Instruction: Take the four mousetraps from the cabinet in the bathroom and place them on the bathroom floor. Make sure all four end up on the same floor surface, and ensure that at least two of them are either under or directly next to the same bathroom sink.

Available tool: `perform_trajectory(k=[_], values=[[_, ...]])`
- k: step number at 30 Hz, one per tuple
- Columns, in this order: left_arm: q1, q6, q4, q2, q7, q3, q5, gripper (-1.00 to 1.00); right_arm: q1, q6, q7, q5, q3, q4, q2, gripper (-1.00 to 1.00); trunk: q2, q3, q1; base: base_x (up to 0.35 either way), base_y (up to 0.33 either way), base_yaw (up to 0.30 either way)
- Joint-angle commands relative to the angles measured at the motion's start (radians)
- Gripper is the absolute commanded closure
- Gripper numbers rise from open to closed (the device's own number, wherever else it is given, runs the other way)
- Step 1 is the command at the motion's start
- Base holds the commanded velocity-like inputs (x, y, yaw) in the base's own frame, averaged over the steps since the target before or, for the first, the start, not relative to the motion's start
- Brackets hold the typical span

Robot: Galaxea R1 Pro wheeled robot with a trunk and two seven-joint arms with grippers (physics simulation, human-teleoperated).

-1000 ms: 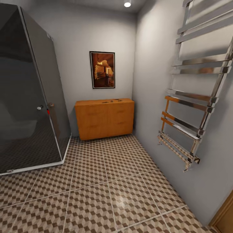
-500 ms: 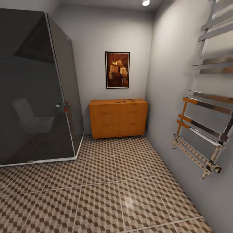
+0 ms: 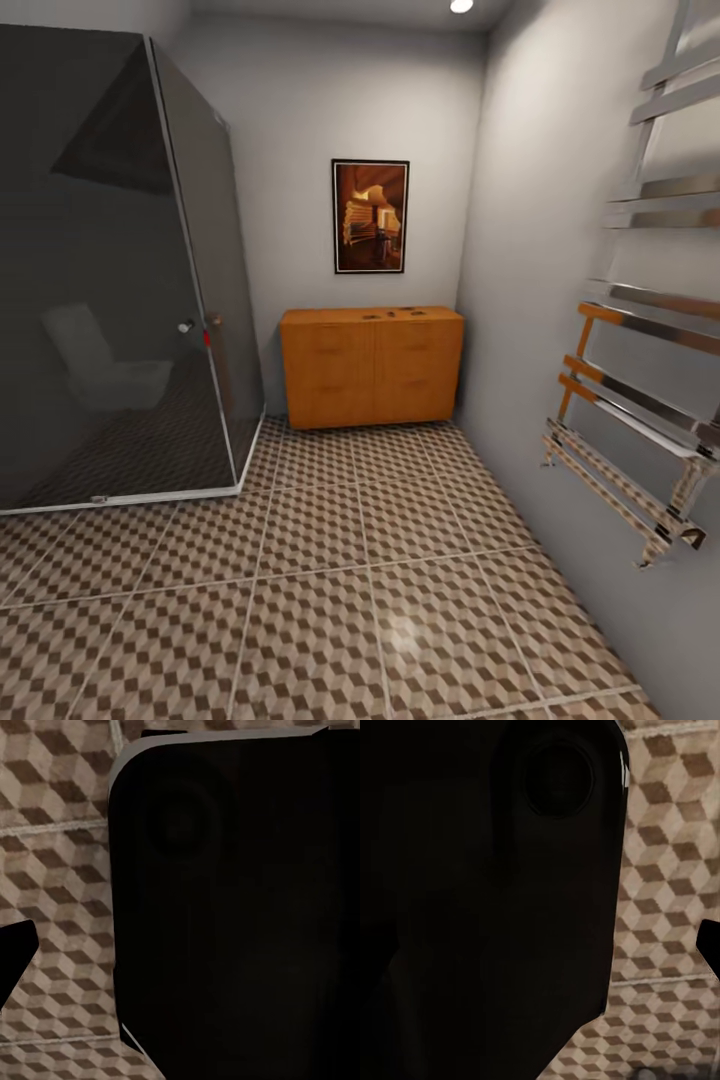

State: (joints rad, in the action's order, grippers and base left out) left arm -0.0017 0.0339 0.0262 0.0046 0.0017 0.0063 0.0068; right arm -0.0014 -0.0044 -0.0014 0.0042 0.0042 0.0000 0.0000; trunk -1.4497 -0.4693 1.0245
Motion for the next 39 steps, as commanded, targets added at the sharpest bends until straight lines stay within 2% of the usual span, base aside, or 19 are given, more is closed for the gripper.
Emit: perform_trajectory(k=[1,39], values=[[0.0,0.002,0.0,0.0,0.0,0.001,0.001,-1.0,0.0,0.0,0.0,0.0,0.0,0.0,0.0,-1.0,0.0,-0.001,0.0,0.278,0.0,0.004],[0.0,0.003,0.0,0.0,0.0,0.001,0.003,-1.0,0.0,0.0,0.0,-0.001,-0.002,0.0,0.0,-1.0,0.0,-0.001,0.0,0.318,0.0,0.0]])
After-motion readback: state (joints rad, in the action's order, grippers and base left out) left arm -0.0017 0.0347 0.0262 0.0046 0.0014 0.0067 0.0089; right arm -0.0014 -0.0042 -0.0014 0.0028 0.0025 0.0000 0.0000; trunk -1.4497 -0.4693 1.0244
